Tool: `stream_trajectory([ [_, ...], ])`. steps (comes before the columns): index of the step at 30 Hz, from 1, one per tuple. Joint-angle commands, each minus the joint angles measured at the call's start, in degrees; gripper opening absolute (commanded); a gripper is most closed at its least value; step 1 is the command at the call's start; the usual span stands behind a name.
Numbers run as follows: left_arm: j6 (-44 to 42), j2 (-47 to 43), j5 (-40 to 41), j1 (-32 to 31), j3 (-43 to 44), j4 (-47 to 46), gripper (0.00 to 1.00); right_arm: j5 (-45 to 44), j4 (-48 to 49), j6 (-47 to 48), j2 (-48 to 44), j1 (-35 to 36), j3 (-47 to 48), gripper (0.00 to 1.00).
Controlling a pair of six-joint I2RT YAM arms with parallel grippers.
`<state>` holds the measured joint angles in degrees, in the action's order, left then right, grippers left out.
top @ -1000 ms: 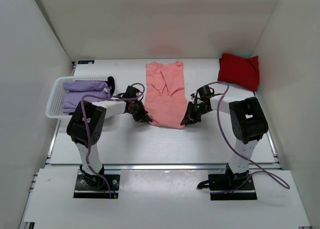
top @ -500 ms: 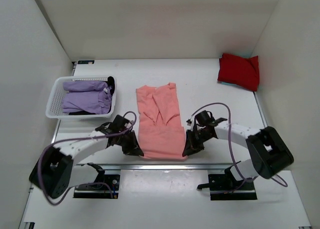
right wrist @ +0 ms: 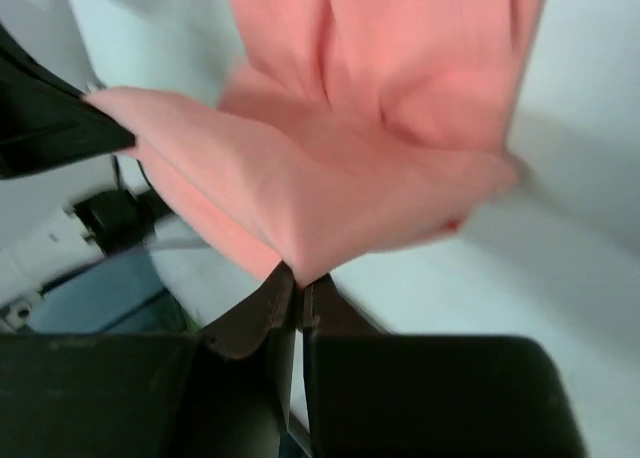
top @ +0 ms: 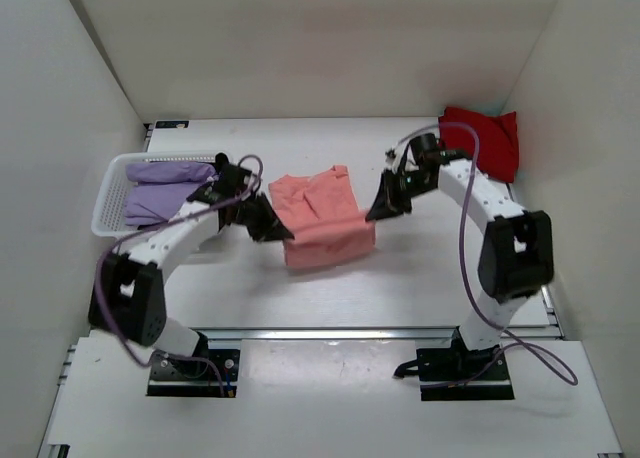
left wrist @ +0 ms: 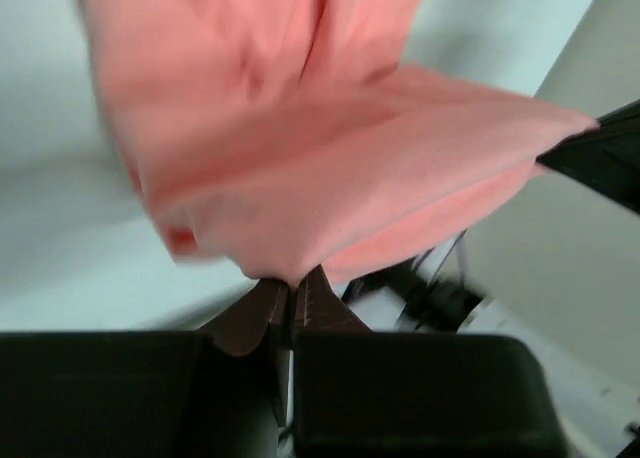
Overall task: Fold and stack the t-shirts
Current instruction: Fold the long partially folded tshirt into a neat square
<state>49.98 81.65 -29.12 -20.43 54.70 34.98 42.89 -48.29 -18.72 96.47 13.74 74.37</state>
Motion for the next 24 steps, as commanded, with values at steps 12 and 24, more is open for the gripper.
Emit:
stream_trajectory([
  [12, 8.73, 32.79, 6.36, 11.81, 37.86, -11.86, 0.29, -3.23, -21.93, 3.85, 52.43, -9.16, 83.76, 0.37],
  [24, 10.06, 31.55, 10.04, 12.25, 32.3, -15.04, 0.0, -18.64, -28.61, 9.14, 28.1, -15.3, 68.6, 0.37],
])
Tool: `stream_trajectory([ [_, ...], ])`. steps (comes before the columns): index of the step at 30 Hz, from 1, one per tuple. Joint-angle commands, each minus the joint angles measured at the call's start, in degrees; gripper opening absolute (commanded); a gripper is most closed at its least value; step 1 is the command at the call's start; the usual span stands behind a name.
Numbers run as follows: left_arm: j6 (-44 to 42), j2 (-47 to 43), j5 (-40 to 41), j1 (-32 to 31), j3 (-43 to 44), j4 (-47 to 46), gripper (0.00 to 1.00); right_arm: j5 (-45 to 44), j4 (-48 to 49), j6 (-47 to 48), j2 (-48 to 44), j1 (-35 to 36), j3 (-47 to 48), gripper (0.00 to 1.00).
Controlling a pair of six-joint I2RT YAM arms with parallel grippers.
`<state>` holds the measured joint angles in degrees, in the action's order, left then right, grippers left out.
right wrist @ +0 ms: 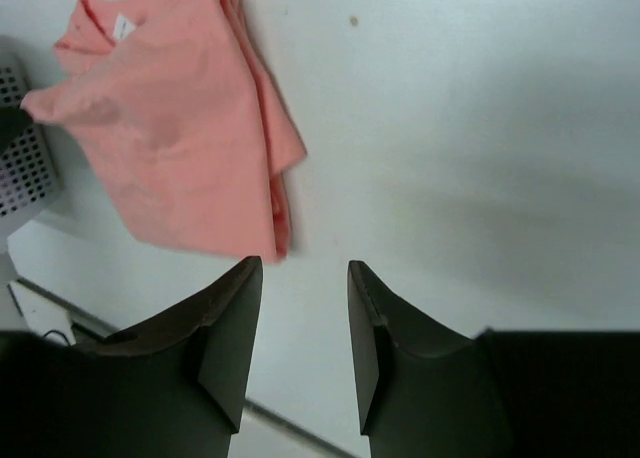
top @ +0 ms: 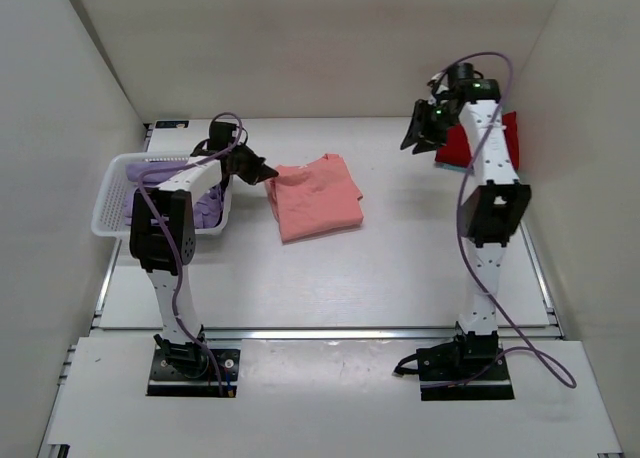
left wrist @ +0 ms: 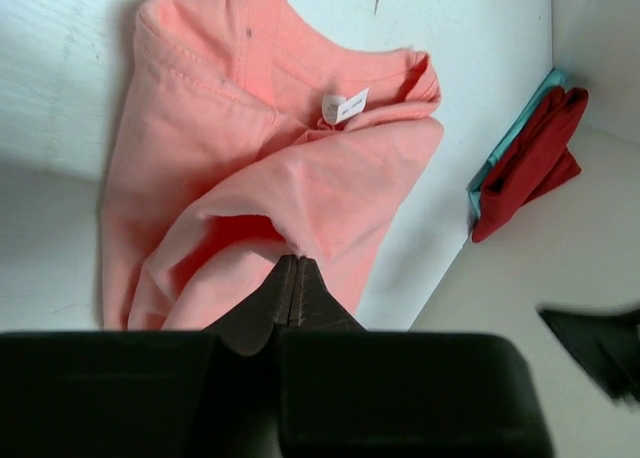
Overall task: Fold and stack the t-shirts
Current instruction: Fold the long partially folded tshirt into a neat square, then put the neatly folded tshirt into the corner of the board with the right arm
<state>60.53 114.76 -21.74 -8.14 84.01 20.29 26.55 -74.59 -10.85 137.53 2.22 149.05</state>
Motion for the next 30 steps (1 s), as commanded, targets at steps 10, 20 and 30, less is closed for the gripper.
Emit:
stream_trajectory([
  [10, 2.49, 2.04, 7.15, 2.34, 5.37, -3.76, 0.52, -1.15, 15.33, 4.69, -39.53, -2.66, -52.36, 0.39],
  [20, -2.08, -1.29, 12.41, -1.34, 14.08, 1.5, 0.44, 8.96, 36.44, 3.39, -28.57, 1.02, -53.36, 0.51],
  [30, -4.63, 0.81, 13.12, -5.13, 6.69, 1.76, 0.4, 10.9, 39.87, 0.13, -6.94, 10.34, -35.95, 0.68],
])
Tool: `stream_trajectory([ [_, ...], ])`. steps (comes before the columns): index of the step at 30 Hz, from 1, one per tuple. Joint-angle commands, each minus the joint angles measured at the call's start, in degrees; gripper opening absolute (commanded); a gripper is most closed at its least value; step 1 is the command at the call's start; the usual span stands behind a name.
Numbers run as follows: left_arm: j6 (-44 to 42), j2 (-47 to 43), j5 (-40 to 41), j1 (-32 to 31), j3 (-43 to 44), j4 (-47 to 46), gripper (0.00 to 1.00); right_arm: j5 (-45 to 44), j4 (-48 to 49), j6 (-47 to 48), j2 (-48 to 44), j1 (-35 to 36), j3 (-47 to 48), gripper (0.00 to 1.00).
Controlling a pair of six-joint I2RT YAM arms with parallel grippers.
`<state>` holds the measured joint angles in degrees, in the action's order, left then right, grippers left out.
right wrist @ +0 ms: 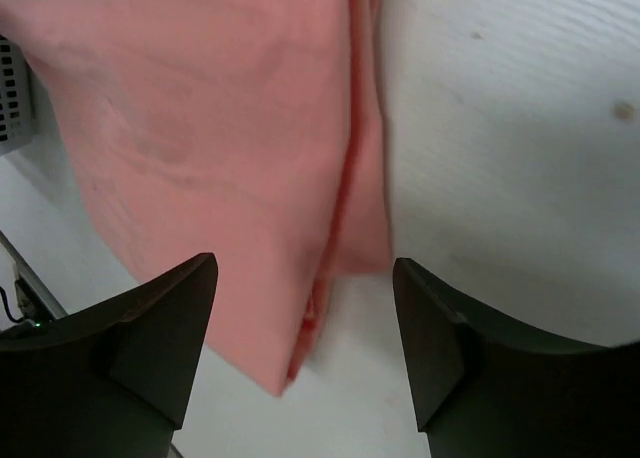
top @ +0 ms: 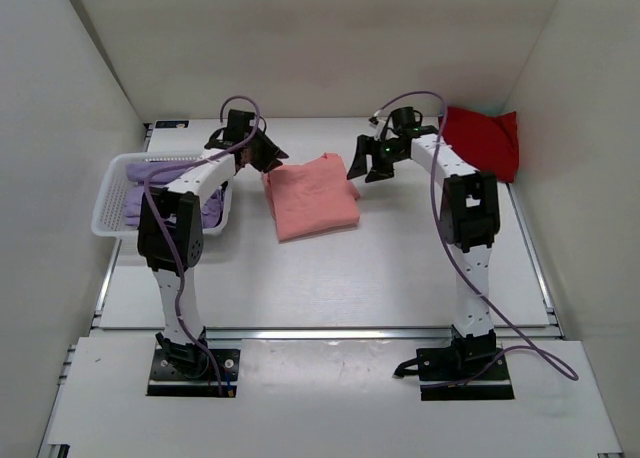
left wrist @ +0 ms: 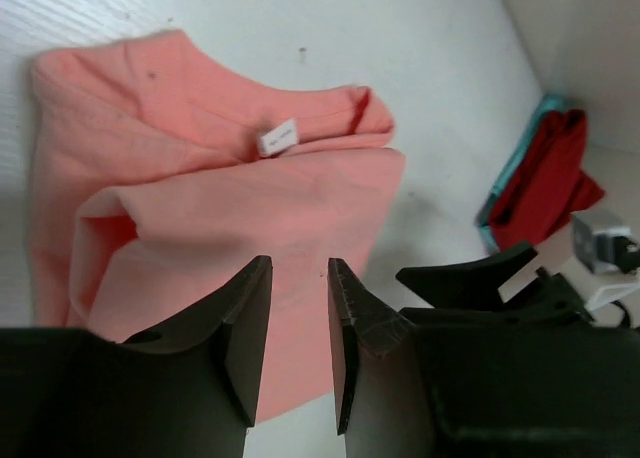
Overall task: Fold and stack the t-shirts
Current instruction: Put the neatly folded tshirt into the corner of the board with the right arm
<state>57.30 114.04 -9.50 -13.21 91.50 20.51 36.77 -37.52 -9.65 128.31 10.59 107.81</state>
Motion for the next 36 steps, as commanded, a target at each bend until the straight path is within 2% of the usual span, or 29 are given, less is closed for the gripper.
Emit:
stream_trajectory([
  [1, -1.57, 3.1, 1.75, -0.06, 0.24, 2.77, 0.4, -0.9, 2.1, -0.72, 3.95, 2.59, 7.39, 0.69],
  [4, -1.57, 7.33, 3.07, 0.38, 3.23, 5.92, 0.39, -3.19, 0.52, -1.08, 7.65, 3.83, 9.61, 0.71],
  [5, -1.84, 8.99, 3.25, 0.38, 5.24, 6.64, 0.39, -3.46, 0.17, -1.16, 8.7, 4.17, 10.13, 0.86],
  [7, -2.89, 12.16, 3.34, 0.73, 7.88, 11.1, 0.39, -6.17, -1.49, -1.68, 10.03, 4.96, 10.67, 0.99],
  [10, -4.56, 16.12, 4.14, 1.34, 11.33, 13.24, 0.39, -10.92, -3.26, -0.72, 10.82, 5.84, 12.07, 0.99],
  [12, -4.22, 16.48, 4.48, 1.43, 10.89, 12.54, 0.39, -15.66, -5.71, -0.55, 11.6, 6.72, 13.38, 0.99],
  [15, -3.69, 16.48, 3.87, 1.87, 9.83, 11.13, 0.38, -17.7, -7.13, -0.19, 13.36, 8.3, 13.92, 0.99],
  [23, -3.78, 16.22, 3.35, 2.4, 7.82, 9.99, 0.38, -13.13, -8.18, -0.63, 17.67, 12.7, 15.59, 0.99],
  [25, -3.86, 15.69, 3.35, 2.66, 6.85, 9.46, 0.38, -12.34, -10.8, 0.15, 19.77, 13.32, 19.17, 0.98],
  [27, -3.95, 15.25, 3.26, 2.49, 6.41, 8.76, 0.38, -11.29, -10.73, -0.62, 20.05, 13.76, 19.72, 0.88],
  [28, -3.95, 15.07, 3.0, 2.4, 6.15, 8.41, 0.37, -10.15, -11.95, -0.46, 20.83, 13.76, 21.63, 0.77],
  [30, -4.12, 14.46, 3.52, 2.4, 5.88, 8.32, 0.38, -8.56, -16.78, -0.29, 23.9, 13.06, 28.28, 0.05],
  [31, -4.39, 14.28, 3.0, 2.66, 5.97, 8.14, 0.38, -8.82, -21.32, 0.41, 26.7, 12.62, 34.08, 0.0],
  [34, -4.91, 13.05, 1.42, 2.4, 7.1, 7.27, 0.42, -10.66, -31.46, 1.74, 33.49, 11.91, 51.55, 0.0],
  [36, -4.65, 12.35, -1.91, 2.58, 8.6, 6.12, 0.44, -15.91, -31.75, 2.88, 29.57, 10.6, 49.19, 0.0],
])
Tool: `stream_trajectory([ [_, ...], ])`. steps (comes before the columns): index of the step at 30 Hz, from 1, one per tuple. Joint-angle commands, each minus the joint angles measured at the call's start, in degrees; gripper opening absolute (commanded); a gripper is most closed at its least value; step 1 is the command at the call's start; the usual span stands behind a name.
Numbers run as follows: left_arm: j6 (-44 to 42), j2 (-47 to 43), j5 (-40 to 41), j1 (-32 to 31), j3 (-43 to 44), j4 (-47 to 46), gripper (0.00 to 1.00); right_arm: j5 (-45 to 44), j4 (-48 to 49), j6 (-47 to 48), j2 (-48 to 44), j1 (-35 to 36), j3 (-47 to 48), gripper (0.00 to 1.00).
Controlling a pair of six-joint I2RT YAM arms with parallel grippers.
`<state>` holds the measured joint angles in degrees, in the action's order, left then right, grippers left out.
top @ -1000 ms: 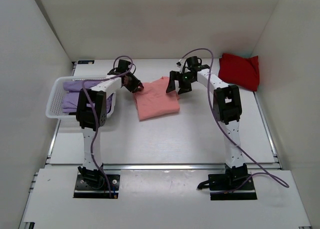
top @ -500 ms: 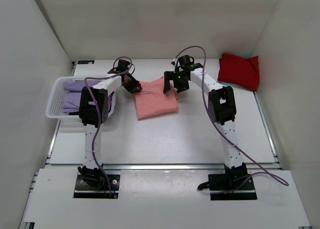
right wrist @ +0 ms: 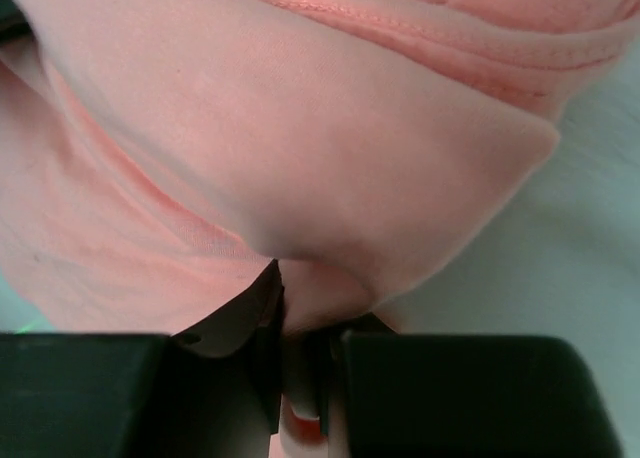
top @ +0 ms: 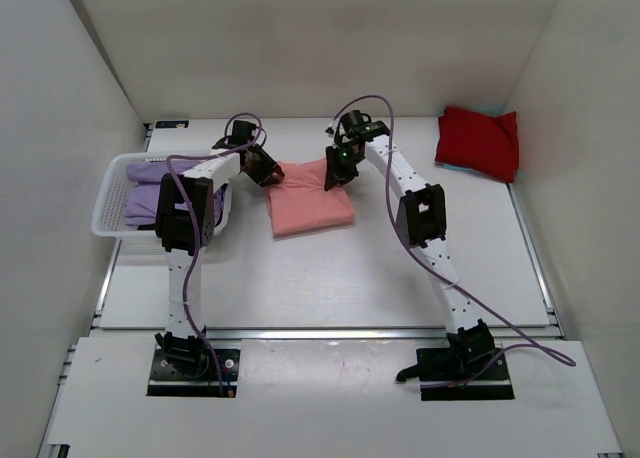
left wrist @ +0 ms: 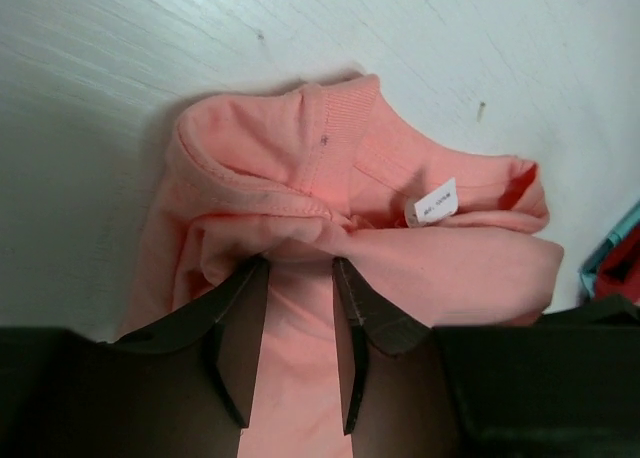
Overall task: Fold and stack the t-shirts
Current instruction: Put the neatly folded tshirt into the corner of the board with the right arm
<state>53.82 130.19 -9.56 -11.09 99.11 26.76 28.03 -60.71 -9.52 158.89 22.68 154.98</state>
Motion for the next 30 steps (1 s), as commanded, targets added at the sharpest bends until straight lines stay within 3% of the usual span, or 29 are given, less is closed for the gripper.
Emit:
stream_trajectory([
  [1, -0.39, -5.37, -4.39, 0.54, 0.65, -2.92, 0.44, -9.46, -8.55, 3.62, -2.17, -2.1, 0.95, 0.0],
  [3, 4.15, -9.31, -11.33, 0.55, -2.59, -11.35, 0.46, -20.15, -8.55, 3.28, -5.59, -4.64, 5.49, 0.0],
  [7, 7.25, -16.27, -14.77, 0.46, -10.31, -19.97, 0.48, -33.88, -5.83, 4.07, -12.36, -8.87, 6.74, 0.0],
  [8, 8.04, -18.98, -14.44, 0.11, -13.21, -21.48, 0.6, -36.27, -4.69, 4.77, -14.38, -10.44, 6.39, 0.0],
  [9, 8.84, -20.75, -14.87, 0.02, -14.46, -23.32, 0.99, -36.55, -4.42, 6.69, -15.18, -11.85, 6.56, 0.0],
  [17, 8.58, -27.62, -15.76, -1.39, -23.43, -23.34, 0.99, -37.36, 1.99, 15.93, -23.62, -20.29, 6.57, 0.0],
  [25, 6.56, -27.71, -15.84, -1.65, -21.86, -19.3, 0.98, -30.49, 7.0, 16.55, -17.48, -32.24, 6.65, 0.0],
  [30, 5.33, -27.01, -15.4, -1.39, -20.71, -16.66, 0.99, -29.79, 9.38, 17.34, -15.01, -34.98, 6.65, 0.0],
])
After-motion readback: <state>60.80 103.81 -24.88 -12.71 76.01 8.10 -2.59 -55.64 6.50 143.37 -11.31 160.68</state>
